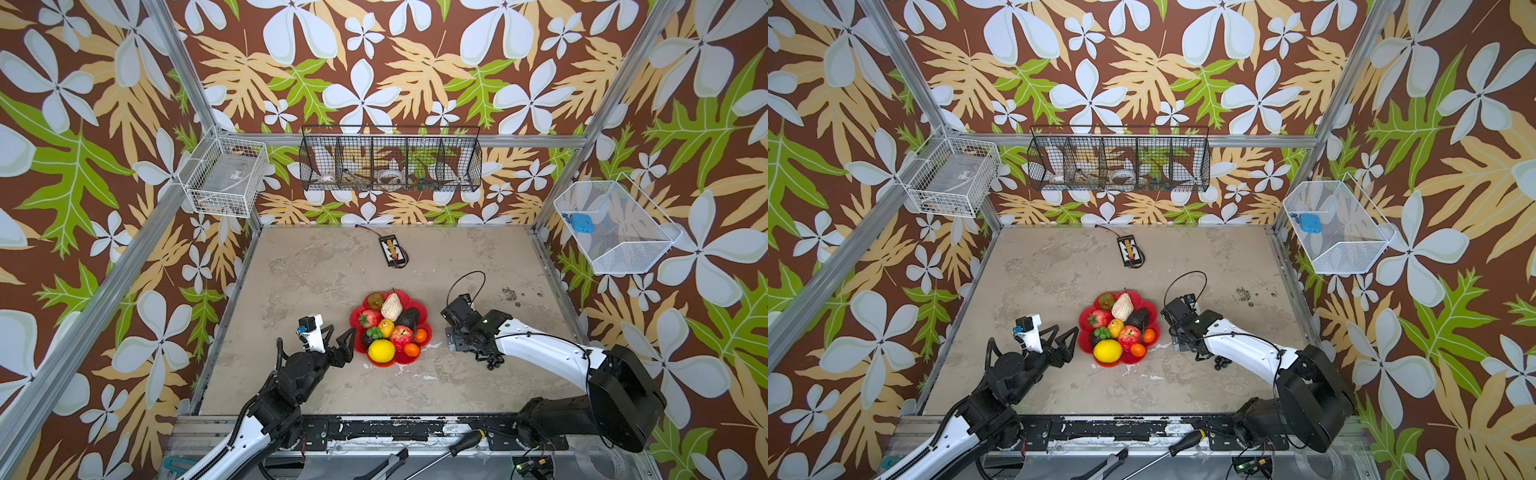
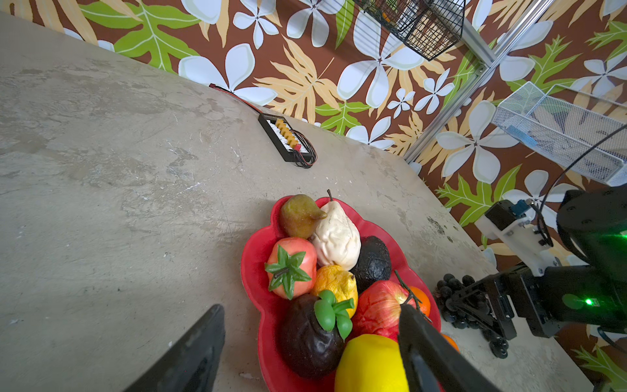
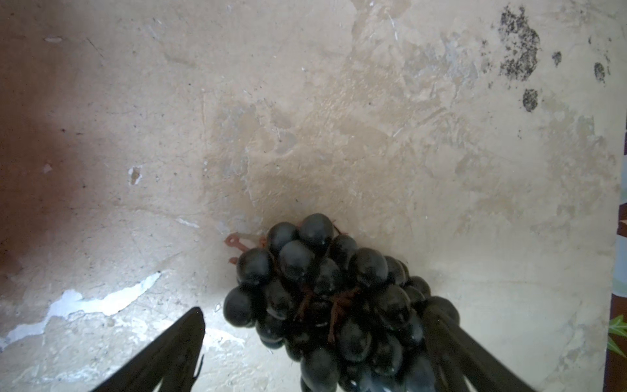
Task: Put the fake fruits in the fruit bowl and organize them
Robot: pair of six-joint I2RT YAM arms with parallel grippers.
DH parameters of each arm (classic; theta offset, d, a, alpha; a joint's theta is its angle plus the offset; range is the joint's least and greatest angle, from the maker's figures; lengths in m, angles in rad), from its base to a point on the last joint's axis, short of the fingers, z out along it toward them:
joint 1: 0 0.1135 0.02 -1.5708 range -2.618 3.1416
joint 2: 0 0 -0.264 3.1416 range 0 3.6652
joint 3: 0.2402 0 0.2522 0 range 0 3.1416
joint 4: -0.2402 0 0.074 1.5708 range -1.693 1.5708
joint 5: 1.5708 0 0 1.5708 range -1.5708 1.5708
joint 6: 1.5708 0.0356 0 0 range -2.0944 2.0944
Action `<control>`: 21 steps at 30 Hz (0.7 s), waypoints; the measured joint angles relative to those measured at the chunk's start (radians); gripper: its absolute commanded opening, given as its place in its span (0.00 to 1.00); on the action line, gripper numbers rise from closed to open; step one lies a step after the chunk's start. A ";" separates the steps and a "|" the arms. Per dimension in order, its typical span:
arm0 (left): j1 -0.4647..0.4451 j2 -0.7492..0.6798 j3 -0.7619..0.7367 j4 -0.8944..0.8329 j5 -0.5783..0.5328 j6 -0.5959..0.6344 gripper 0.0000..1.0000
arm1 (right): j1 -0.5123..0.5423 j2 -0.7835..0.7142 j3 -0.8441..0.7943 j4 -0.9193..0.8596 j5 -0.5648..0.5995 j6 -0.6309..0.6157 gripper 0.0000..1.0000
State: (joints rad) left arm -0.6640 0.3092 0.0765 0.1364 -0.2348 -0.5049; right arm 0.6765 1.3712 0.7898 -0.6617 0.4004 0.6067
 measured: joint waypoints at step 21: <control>0.000 0.000 0.000 0.000 0.000 -0.008 0.81 | 0.054 -0.008 -0.101 -0.079 0.111 0.271 1.00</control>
State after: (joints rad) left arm -0.6640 0.3096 0.0765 0.1364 -0.2344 -0.5129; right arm 0.7307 1.3632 0.6884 -0.7410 0.5117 0.8780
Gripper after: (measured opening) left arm 0.810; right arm 0.994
